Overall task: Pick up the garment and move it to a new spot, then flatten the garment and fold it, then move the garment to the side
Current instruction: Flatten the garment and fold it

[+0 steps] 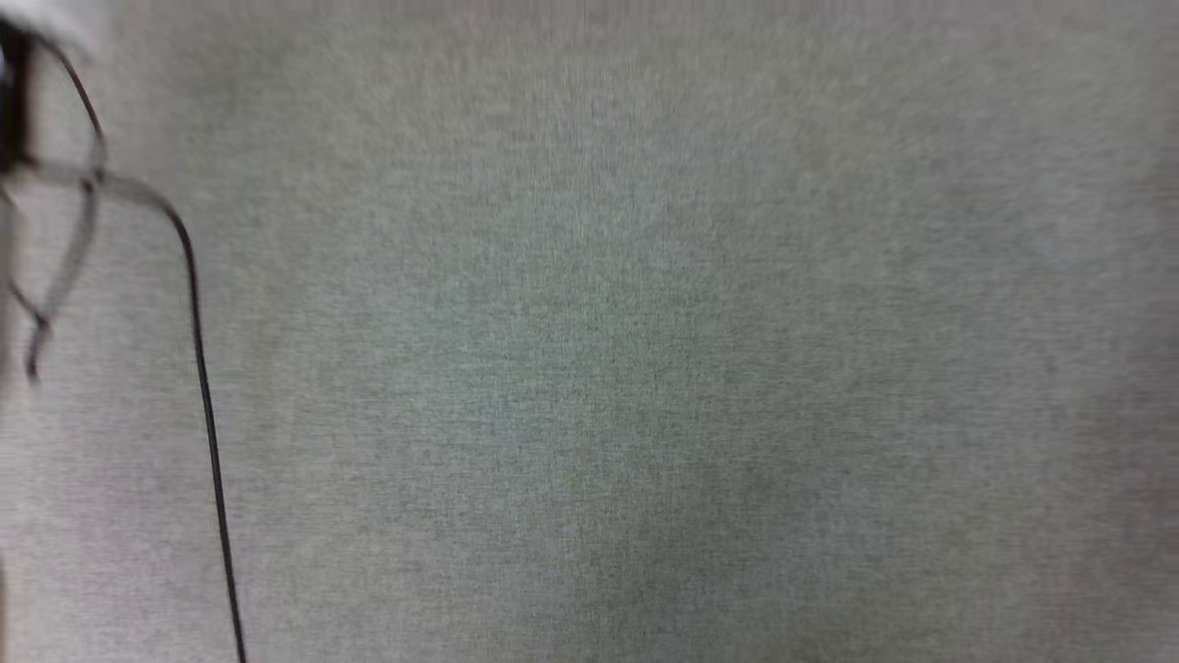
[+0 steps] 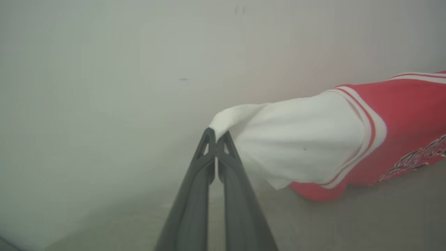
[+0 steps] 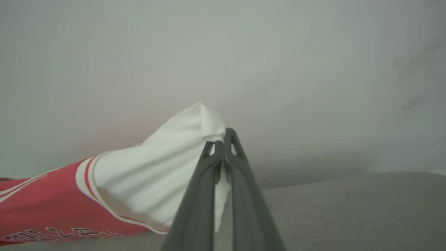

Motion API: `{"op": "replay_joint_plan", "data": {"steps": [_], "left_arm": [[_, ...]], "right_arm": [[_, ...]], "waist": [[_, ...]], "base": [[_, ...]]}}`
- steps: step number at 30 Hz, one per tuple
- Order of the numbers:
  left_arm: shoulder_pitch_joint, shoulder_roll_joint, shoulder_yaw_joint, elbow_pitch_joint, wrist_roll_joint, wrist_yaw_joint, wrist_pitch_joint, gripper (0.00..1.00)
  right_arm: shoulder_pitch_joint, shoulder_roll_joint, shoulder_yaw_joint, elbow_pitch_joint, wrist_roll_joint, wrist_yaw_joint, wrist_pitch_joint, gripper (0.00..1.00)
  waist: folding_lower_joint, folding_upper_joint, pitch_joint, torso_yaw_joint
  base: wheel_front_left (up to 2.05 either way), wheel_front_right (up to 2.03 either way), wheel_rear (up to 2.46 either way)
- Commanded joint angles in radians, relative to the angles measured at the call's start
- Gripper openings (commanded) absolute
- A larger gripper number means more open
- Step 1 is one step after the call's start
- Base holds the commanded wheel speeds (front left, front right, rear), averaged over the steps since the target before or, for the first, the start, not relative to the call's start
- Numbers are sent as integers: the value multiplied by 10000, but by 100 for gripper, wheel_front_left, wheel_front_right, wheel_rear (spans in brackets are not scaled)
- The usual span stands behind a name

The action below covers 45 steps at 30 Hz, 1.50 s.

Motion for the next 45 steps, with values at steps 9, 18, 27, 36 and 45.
{"op": "replay_joint_plan", "data": {"steps": [9,18,27,36,45], "left_arm": [[4263,225,-422,-1334,-876,67,327,0],[7498,358,-676,-2616,-1500,652,876,0],[9444,494,-1112,-3033,-1604,1028,1228,0],[10665,590,-1169,-3288,-1998,1202,1336,0],[12330,801,-1259,-4021,-2370,1430,1302,0]], "right_arm": [[4467,-1048,1002,-1606,2589,-20,1133,0],[7763,-1525,1666,-2861,3658,-18,1575,0],[9815,-2398,2713,-3270,3457,-20,1235,0],[11047,-2755,3225,-3556,4087,-20,1028,0],[12796,-3207,3818,-4309,4432,-20,1106,0]], "waist": [[-1,0,-1900,-60],[-1,0,-3000,-137],[-1,0,-3879,-237],[-1,0,-4791,-346],[-1,0,-5590,-447]], "base": [[0,0,0],[0,0,0],[0,0,0],[0,0,0],[0,0,0]]}}
